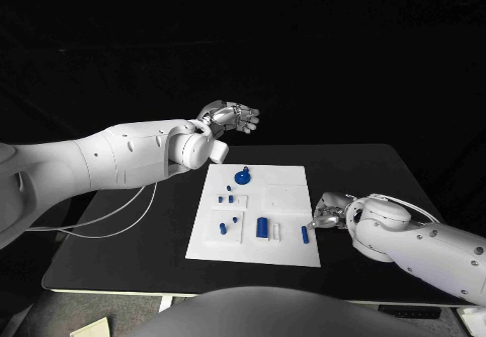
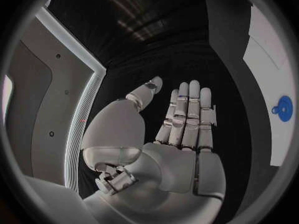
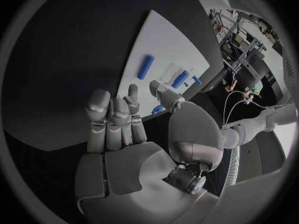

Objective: Assemble the parts on the task board

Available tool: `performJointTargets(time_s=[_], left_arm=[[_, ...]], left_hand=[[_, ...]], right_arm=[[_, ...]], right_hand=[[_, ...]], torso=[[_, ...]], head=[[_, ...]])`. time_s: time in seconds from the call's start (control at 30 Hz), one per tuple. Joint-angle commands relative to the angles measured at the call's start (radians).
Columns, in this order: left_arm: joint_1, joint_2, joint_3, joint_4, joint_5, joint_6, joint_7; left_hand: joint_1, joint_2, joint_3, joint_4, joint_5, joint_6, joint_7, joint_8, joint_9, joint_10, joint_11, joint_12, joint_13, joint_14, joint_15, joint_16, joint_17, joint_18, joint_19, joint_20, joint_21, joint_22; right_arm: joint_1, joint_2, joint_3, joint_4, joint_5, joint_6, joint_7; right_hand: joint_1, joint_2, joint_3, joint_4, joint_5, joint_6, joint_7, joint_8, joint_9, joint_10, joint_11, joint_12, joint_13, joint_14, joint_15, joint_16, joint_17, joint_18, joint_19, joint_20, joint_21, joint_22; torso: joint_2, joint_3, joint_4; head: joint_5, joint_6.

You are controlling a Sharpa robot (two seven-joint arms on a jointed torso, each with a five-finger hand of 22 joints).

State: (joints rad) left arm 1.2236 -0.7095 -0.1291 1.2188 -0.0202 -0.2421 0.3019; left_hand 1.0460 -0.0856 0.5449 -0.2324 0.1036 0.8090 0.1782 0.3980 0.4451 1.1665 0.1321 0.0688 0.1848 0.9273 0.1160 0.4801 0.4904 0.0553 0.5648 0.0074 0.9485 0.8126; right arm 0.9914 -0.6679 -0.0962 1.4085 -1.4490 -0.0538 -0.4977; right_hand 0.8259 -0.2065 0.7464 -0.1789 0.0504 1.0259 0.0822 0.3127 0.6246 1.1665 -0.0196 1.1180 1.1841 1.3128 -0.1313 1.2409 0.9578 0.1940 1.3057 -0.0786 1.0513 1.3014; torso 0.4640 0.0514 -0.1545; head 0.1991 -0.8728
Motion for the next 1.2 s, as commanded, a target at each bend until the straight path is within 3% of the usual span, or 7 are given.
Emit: performJointTargets(time_s=[0.03,0.13,0.2,0.63,0.93,1.2], left_arm=[[0.001,0.001,0.000,0.001,-0.003,0.016,0.005],[0.001,0.002,-0.001,0.001,-0.003,0.017,0.005],[0.001,0.003,-0.001,0.002,-0.003,0.018,0.005],[0.001,0.002,-0.002,0.003,-0.004,0.019,0.003],[0.001,0.000,-0.002,0.003,-0.006,0.019,0.004],[0.001,0.001,-0.002,0.003,-0.006,0.021,0.004]], left_hand=[[-0.009,-0.001,-0.001,0.006,0.002,-0.002,-0.006,0.006,-0.002,0.000,-0.001,0.004,-0.001,0.008,-0.001,-0.005,0.001,0.013,-0.002,0.007,-0.006,0.002],[-0.009,-0.001,-0.001,0.006,0.002,-0.002,-0.006,0.006,-0.002,0.000,-0.001,0.004,-0.001,0.008,-0.001,-0.005,0.002,0.013,-0.002,0.007,-0.006,0.002],[-0.009,-0.001,-0.001,0.007,0.002,-0.002,-0.006,0.006,-0.002,0.000,-0.001,0.004,-0.001,0.008,-0.001,-0.005,0.002,0.013,-0.002,0.007,-0.006,0.002],[-0.009,0.000,-0.001,0.007,0.002,-0.002,-0.006,0.007,-0.002,0.000,-0.002,0.004,-0.001,0.008,-0.001,-0.007,0.003,0.013,-0.002,0.007,-0.007,0.002],[-0.009,-0.001,-0.001,0.007,0.002,-0.002,-0.006,0.007,-0.003,0.001,-0.002,0.004,-0.002,0.008,-0.001,-0.008,0.004,0.013,-0.003,0.007,-0.007,0.002],[-0.009,-0.001,-0.001,0.007,0.002,-0.002,-0.006,0.008,-0.003,0.001,-0.002,0.004,-0.002,0.008,-0.001,-0.008,0.005,0.013,-0.003,0.007,-0.007,0.003]], right_arm=[[-0.010,0.014,0.000,-0.004,0.020,0.008,-0.006],[-0.015,0.024,0.000,-0.009,0.020,0.012,-0.004],[-0.018,0.032,0.000,-0.016,0.020,0.018,-0.004],[-0.036,0.067,-0.005,-0.072,-0.022,0.077,-0.018],[-0.042,0.075,-0.009,-0.078,-0.050,0.099,-0.022],[-0.059,0.104,-0.015,-0.102,-0.124,0.103,-0.022]], right_hand=[[-0.008,-0.011,-0.009,0.013,-0.002,-0.003,0.006,0.005,0.007,-0.002,-0.003,-0.005,-0.001,0.002,0.006,-0.005,-0.001,0.068,0.000,0.007,0.001,0.002],[-0.015,-0.009,-0.020,0.020,-0.002,-0.001,0.004,0.008,0.015,0.004,-0.004,0.003,0.004,0.002,0.005,-0.004,-0.001,0.068,0.000,0.008,0.002,0.002],[-0.019,-0.006,-0.026,0.022,-0.002,0.001,0.003,0.011,0.020,0.010,-0.005,0.009,0.008,0.002,0.004,-0.004,-0.001,0.068,-0.001,0.008,0.002,0.003],[-0.026,0.012,-0.042,0.028,-0.002,0.008,-0.002,0.015,0.032,0.010,-0.010,0.005,0.003,0.002,0.000,-0.003,0.000,0.068,-0.002,0.008,0.003,0.004],[-0.030,0.018,-0.050,0.026,-0.001,0.013,-0.004,0.013,0.031,0.012,-0.012,0.006,0.003,0.001,-0.002,-0.002,0.000,0.068,-0.002,0.007,0.004,0.005],[-0.024,0.021,-0.055,0.013,-0.001,0.017,-0.006,0.009,0.029,0.011,-0.014,0.004,0.001,0.000,-0.004,-0.002,0.001,0.068,-0.004,0.005,0.005,0.006]], torso=[[0.001,0.0022,0.0019],[0.001,0.0029,0.0007],[0.002,-0.0001,0.0014],[0.003,-0.0027,0.0048],[0.001,-0.0027,0.0021],[0.001,-0.0026,0.0036]], head=[[-0.005,0.000],[-0.007,0.000],[-0.009,0.000],[-0.017,0.000],[-0.015,0.000],[-0.015,0.000]])
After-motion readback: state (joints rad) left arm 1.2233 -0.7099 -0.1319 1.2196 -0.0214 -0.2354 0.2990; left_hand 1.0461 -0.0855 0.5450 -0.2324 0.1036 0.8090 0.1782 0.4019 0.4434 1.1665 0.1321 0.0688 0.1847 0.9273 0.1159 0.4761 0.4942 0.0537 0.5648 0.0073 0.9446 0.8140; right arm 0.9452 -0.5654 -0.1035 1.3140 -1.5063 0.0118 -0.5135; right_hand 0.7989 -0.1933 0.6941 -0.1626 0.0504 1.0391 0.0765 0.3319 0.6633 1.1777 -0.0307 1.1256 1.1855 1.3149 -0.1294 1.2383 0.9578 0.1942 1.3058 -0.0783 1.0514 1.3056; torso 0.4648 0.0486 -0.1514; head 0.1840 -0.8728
